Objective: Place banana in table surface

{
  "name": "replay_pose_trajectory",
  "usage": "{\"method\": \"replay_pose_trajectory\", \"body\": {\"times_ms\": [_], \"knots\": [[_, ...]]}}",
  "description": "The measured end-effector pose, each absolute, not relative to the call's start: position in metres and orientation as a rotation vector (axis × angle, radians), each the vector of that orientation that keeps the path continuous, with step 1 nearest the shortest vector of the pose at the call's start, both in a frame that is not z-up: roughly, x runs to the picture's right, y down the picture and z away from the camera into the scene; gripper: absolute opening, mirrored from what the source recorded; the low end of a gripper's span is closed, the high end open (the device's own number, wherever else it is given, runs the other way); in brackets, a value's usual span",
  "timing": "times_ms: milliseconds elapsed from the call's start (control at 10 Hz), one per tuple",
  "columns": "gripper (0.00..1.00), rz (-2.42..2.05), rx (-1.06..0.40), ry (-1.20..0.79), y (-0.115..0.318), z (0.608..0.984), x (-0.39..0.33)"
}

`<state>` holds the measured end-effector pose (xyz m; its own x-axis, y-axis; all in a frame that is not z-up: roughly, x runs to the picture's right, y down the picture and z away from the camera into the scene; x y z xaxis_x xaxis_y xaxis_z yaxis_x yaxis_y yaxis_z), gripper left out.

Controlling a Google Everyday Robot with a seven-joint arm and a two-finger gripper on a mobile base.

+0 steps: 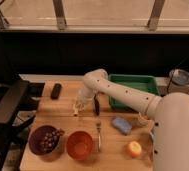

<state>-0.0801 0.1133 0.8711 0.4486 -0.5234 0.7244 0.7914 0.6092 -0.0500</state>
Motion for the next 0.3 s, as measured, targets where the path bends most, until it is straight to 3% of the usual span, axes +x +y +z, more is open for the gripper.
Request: {"method": "replay_pose_trajectory", "body": {"times_ms": [300], "knots": [[0.60, -0.843, -0.413, -0.731, 0.1133, 0.8716, -0.0817]]}}
